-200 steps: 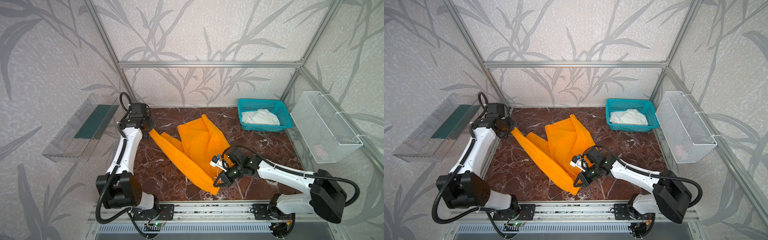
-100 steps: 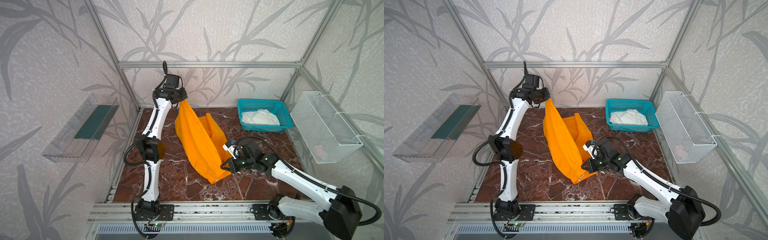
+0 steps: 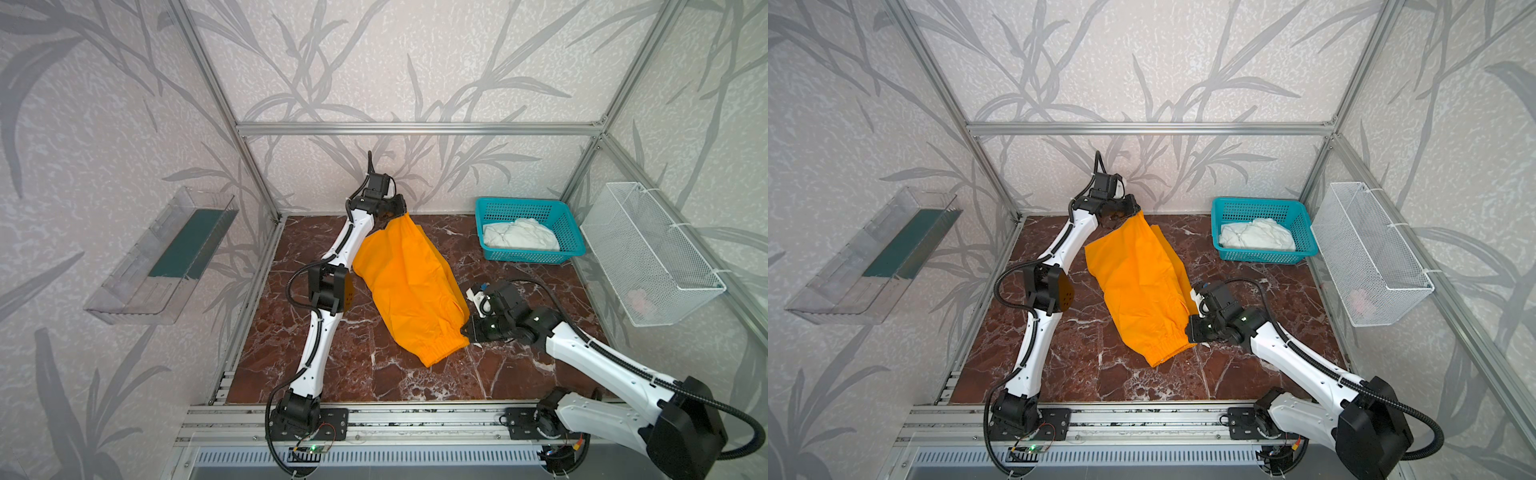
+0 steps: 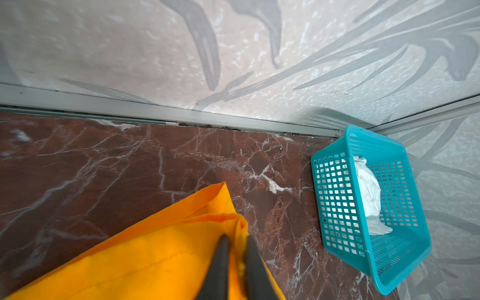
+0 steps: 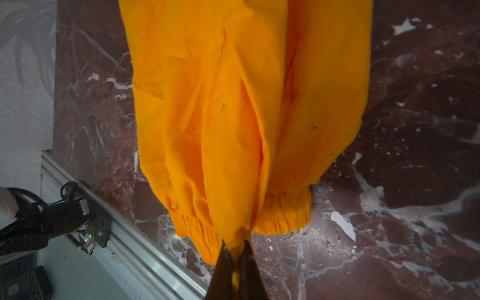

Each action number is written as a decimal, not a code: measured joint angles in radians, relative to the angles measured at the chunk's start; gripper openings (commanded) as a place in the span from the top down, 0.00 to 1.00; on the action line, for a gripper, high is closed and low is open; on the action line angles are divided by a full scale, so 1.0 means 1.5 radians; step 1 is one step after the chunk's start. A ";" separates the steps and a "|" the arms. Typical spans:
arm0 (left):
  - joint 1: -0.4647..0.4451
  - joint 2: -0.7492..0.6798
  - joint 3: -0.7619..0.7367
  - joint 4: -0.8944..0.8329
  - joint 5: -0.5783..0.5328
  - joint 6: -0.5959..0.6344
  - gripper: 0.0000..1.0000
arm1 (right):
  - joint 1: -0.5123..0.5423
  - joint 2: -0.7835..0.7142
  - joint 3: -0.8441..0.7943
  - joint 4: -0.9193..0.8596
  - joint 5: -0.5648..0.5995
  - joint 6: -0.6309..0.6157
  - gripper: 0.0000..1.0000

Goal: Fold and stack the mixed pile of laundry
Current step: 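Stretch the pants lengthwise, left gripper pulling the hem away from the right gripper, then lower the stretched pants onto the table and open both grippers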

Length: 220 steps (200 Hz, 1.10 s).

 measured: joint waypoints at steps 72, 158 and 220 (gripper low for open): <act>0.005 -0.072 -0.138 -0.019 -0.091 0.063 0.26 | -0.035 0.146 -0.006 0.000 0.038 0.018 0.62; 0.165 -0.277 -0.593 0.051 -0.144 0.068 0.25 | -0.036 0.194 0.046 -0.027 0.053 -0.028 0.32; 0.165 -0.190 -0.529 0.084 -0.051 0.054 0.34 | -0.036 0.279 0.077 -0.023 0.044 -0.041 0.45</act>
